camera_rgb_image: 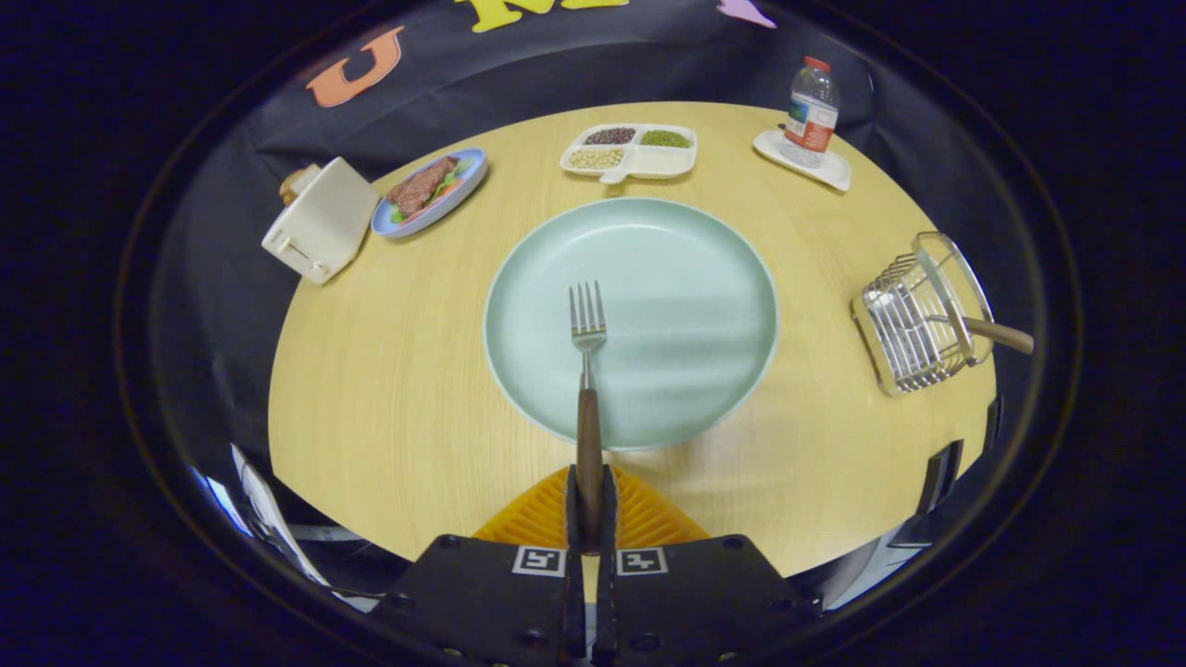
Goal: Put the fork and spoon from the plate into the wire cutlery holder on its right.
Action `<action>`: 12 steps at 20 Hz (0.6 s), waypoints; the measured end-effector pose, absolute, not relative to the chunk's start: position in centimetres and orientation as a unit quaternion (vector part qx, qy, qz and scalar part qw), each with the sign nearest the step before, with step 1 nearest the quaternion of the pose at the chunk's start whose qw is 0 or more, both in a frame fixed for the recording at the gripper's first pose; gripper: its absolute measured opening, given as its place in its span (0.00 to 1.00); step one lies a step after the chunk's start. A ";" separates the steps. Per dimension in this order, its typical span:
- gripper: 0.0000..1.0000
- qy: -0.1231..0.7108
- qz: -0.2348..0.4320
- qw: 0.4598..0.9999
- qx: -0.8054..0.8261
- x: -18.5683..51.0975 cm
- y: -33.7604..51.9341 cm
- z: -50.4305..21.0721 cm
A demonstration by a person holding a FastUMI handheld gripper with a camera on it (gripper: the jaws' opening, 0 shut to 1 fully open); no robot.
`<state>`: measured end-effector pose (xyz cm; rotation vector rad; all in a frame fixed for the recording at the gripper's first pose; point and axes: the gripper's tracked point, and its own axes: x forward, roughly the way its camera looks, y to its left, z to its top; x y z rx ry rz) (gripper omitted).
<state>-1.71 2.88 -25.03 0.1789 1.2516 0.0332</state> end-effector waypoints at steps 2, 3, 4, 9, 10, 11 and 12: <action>0.05 0.578 0.020 0.810 0.090 -1.7 2.1 -23.7; 0.05 0.577 0.024 0.811 0.094 -1.7 1.7 -23.1; 0.05 0.575 0.027 0.812 0.099 -1.8 1.4 -22.5; 0.05 0.558 0.040 0.820 0.122 -2.1 -1.8 -17.6; 0.05 0.554 0.042 0.823 0.122 -2.1 -2.7 -16.5; 0.05 0.548 0.043 0.826 0.126 -2.2 -3.8 -15.3; 0.05 0.542 0.043 0.829 0.129 -2.3 -5.0 -14.1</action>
